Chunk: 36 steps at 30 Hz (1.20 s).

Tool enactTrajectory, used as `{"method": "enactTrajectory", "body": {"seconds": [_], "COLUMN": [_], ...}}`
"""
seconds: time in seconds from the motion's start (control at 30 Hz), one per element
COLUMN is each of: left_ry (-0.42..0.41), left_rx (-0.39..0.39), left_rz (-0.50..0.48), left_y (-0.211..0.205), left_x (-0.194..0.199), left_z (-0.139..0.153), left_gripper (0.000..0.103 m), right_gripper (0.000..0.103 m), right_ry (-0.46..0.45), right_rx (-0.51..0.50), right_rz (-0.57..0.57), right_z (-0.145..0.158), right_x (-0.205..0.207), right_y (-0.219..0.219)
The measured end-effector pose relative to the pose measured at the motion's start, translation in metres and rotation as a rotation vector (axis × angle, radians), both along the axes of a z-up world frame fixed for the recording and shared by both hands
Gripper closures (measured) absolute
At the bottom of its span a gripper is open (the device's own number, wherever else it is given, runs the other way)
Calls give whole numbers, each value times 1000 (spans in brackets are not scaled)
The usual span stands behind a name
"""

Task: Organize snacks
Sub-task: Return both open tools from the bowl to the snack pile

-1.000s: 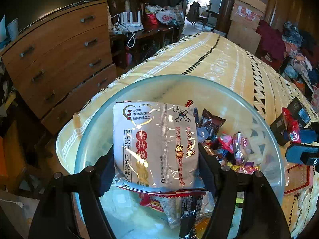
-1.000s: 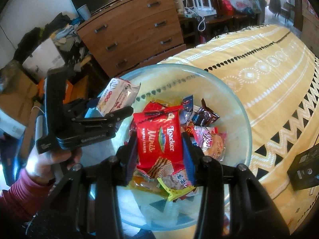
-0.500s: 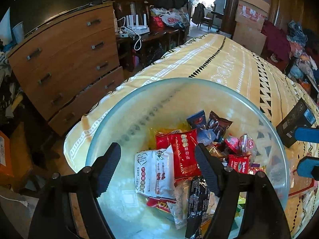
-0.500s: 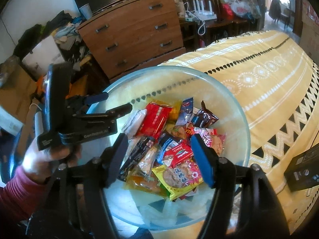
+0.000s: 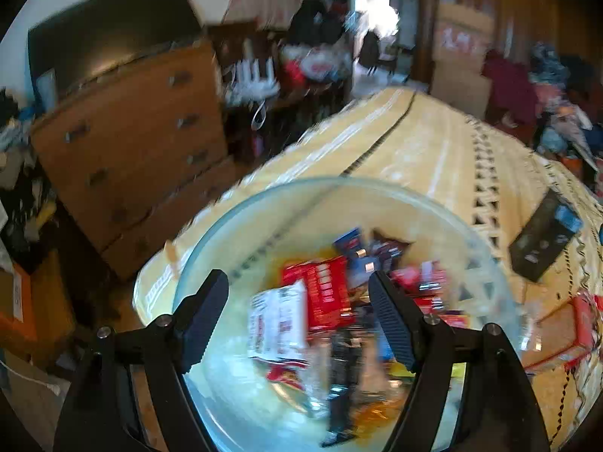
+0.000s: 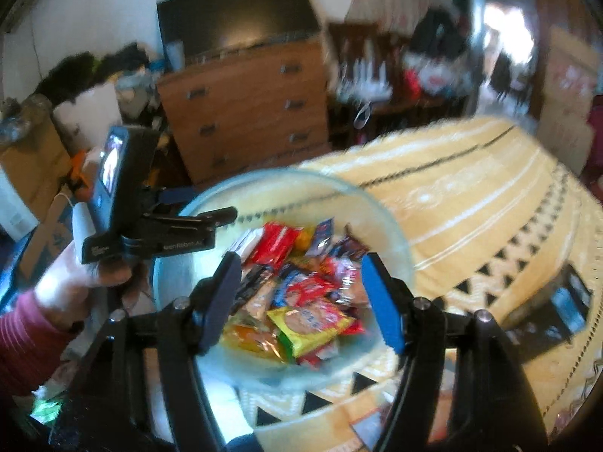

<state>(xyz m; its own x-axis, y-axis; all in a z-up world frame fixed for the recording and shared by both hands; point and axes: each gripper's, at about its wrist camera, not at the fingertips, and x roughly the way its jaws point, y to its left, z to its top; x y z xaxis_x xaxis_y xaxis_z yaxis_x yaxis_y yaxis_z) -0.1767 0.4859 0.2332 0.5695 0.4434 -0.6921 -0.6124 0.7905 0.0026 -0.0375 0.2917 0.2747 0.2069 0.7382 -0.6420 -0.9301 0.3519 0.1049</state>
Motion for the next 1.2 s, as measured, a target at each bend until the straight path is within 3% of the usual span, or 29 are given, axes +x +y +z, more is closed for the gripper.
{"method": "enactTrajectory", "body": {"seconds": [0.03,0.17,0.23,0.33,0.43,0.6,0.67,0.73,0.9,1.03,1.1,1.2], "left_ry": [-22,-143,-181,-216,-187,-21,38,81,104,124,129,140], "left_rx": [20,50,41,-29,-135,-170,-208,-242,-272,-292,-298,-294], "left_rz": [-25,-223,-333,-548,-743,-929,-940,-924,-872,-832,-819,-814], "left_y": [-14,-99,-141,-216,-287,-386,-403,-410,-414,-411,-409,-407], "left_x": [-2,-8,-7,3,22,61,73,80,82,84,85,84], "left_z": [6,35,41,39,20,-36,-59,-75,-86,-94,-97,-101], "left_gripper": [25,25,24,21,21,21,22,22,22,22,22,22], "right_gripper": [26,17,16,16,16,19,21,31,30,29,29,29], "right_ry": [-13,-53,-29,62,129,227,246,225,277,311,319,341], "right_rx": [27,121,124,50,-80,-222,-216,-220,-151,-194,-213,-214], "right_rz": [-19,-176,-275,-464,-614,-784,-781,-746,-738,-712,-677,-524], "right_z": [1,-13,-33,-86,-137,-196,-203,-203,-213,-243,-254,-256], "right_x": [-3,-22,-29,-26,-13,11,21,35,105,148,153,130], "right_y": [-17,-118,-167,-252,-314,-403,-420,-419,-414,-379,-358,-328]}}
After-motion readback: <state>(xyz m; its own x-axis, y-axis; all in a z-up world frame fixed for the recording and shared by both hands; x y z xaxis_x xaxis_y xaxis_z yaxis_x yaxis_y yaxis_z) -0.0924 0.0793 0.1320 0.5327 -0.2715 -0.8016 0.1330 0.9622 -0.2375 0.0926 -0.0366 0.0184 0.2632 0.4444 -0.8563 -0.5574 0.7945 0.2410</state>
